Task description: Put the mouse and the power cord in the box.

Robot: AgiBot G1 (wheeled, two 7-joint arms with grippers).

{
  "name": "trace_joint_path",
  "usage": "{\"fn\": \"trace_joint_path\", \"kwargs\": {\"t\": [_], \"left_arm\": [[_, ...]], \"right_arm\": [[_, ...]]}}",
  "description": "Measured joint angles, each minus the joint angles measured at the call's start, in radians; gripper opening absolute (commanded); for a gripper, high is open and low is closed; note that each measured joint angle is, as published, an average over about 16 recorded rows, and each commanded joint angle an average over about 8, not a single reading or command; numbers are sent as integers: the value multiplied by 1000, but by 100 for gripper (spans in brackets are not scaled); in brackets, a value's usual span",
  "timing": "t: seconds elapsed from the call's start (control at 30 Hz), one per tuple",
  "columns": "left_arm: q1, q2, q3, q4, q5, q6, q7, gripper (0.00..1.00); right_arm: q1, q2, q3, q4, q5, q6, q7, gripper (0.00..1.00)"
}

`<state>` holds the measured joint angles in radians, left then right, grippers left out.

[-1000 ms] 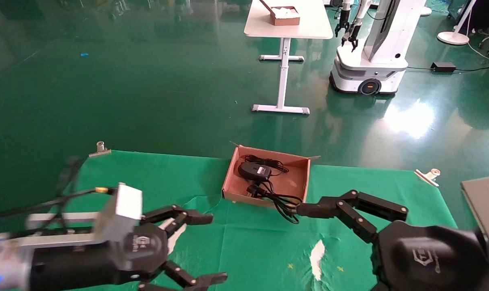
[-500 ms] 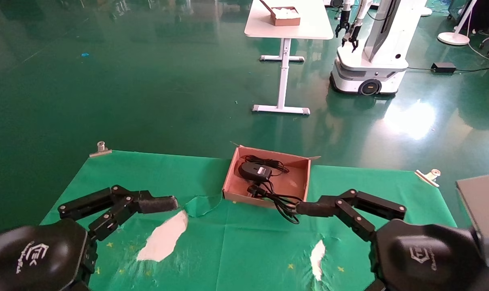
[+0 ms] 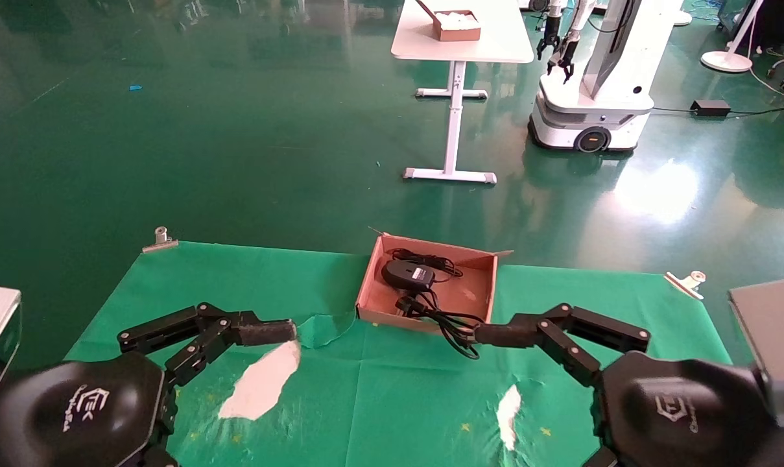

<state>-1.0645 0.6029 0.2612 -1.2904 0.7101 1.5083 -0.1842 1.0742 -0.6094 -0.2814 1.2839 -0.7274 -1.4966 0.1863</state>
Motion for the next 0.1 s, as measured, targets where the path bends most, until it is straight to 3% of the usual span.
{"fn": "trace_joint_path", "kwargs": {"t": [0.1], "left_arm": [[-1, 1, 3, 1, 3, -2, -1, 100]], "right_arm": [[0, 0, 0, 0, 0, 0, 0, 100]]}}
